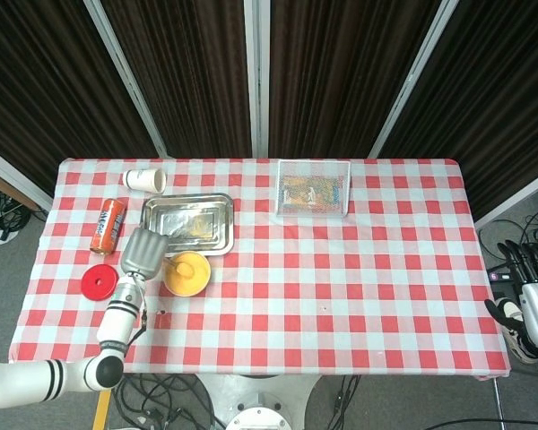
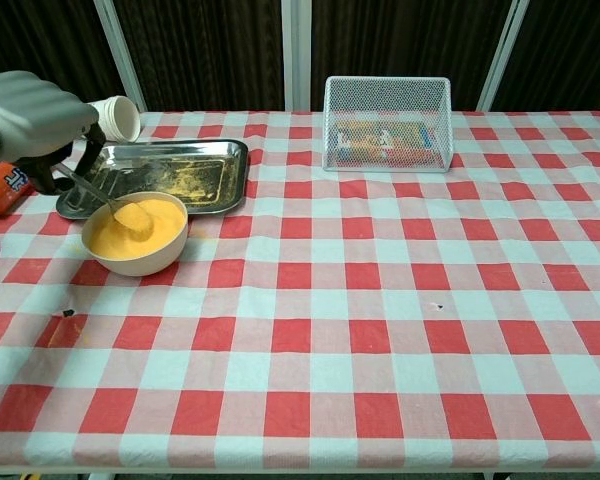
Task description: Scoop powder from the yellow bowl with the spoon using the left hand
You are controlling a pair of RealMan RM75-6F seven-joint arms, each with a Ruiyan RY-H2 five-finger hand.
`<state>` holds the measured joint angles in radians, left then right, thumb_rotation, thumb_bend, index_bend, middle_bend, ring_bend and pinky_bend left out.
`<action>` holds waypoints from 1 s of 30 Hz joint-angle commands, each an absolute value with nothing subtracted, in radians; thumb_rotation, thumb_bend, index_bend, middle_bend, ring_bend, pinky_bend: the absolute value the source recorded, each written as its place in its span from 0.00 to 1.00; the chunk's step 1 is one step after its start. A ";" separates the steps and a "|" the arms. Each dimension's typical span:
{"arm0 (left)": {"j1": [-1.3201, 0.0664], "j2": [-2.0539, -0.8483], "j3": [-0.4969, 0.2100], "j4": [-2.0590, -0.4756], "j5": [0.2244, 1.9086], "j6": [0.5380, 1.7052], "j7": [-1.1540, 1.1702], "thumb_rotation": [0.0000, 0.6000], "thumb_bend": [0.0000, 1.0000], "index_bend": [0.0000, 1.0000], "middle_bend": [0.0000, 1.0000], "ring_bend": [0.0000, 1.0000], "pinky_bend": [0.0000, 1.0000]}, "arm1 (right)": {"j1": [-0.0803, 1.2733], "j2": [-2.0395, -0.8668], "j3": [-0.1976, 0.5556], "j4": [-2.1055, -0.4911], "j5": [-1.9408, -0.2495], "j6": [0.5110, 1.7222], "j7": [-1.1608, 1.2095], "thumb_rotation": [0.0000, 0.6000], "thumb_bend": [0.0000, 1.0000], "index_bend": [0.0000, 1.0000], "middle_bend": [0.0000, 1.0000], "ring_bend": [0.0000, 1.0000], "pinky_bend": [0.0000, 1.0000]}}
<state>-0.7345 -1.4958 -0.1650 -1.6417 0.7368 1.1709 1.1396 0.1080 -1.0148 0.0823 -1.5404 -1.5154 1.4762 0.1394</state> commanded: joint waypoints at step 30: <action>-0.725 -1.756 0.063 -1.320 1.084 1.398 1.496 1.00 0.43 0.66 0.98 0.94 0.93 | 0.111 -1.018 0.082 -1.538 -1.510 1.466 0.139 1.00 0.17 0.00 0.06 0.00 0.00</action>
<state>-0.7285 -1.7516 0.0594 -1.3238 1.0800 1.4021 1.4913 0.1113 -1.0176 0.0822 -1.5379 -1.5103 1.4654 0.1387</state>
